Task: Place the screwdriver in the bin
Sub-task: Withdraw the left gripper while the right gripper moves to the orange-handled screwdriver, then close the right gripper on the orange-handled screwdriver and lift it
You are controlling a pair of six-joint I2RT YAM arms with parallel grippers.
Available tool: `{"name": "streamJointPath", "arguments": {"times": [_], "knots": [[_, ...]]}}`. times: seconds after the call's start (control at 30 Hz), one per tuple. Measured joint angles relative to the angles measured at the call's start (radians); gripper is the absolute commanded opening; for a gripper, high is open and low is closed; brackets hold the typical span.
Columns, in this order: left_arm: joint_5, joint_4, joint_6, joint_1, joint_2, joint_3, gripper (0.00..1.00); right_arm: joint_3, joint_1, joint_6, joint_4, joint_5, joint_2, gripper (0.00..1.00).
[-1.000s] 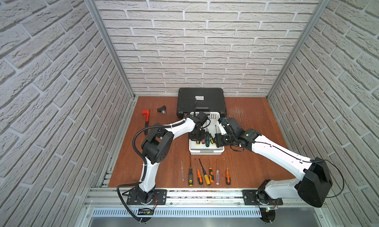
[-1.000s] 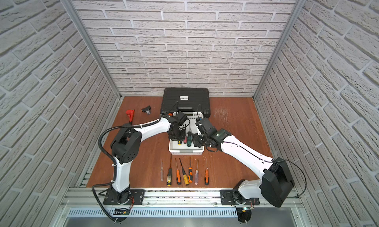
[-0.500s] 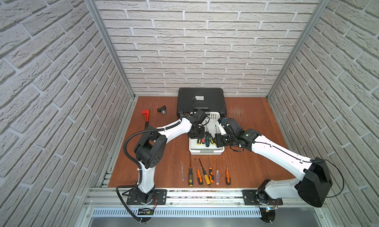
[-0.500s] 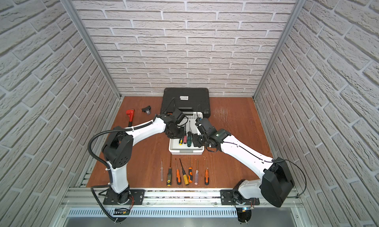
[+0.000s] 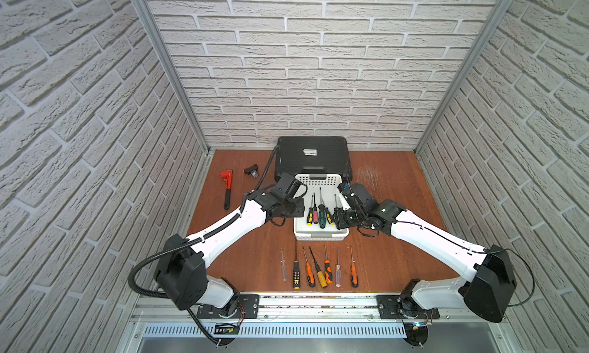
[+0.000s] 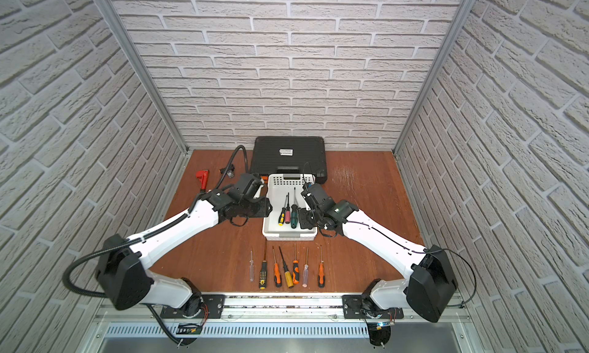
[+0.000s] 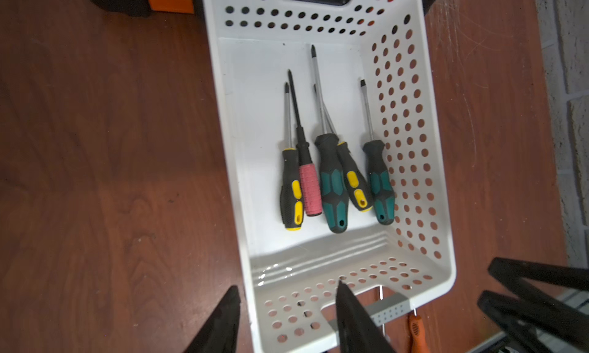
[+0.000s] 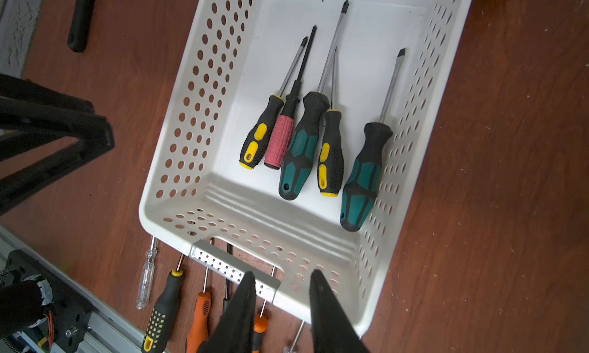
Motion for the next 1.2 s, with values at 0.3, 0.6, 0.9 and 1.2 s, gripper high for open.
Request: {"name": "streamJointPath", "arguments": {"times": [0.3,0.6,0.9,1.2], "knots": [[-0.040,0.016,0.000,0.080,-0.237,-0.227,0.55,-0.071,0.096,0.027,-0.102,0.106,-0.171,0.32],[-0.079,0.035,-0.017,0.102,-0.240,-0.305,0.56,-0.230,0.263,0.187,-0.219,0.211,-0.335,0.56],[-0.085,0.041,-0.039,0.150,-0.239,-0.341,0.56,-0.336,0.466,0.399,-0.215,0.227,-0.230,0.58],[-0.085,0.043,-0.054,0.161,-0.264,-0.364,0.56,-0.356,0.499,0.516,-0.181,0.185,-0.091,0.63]]}}
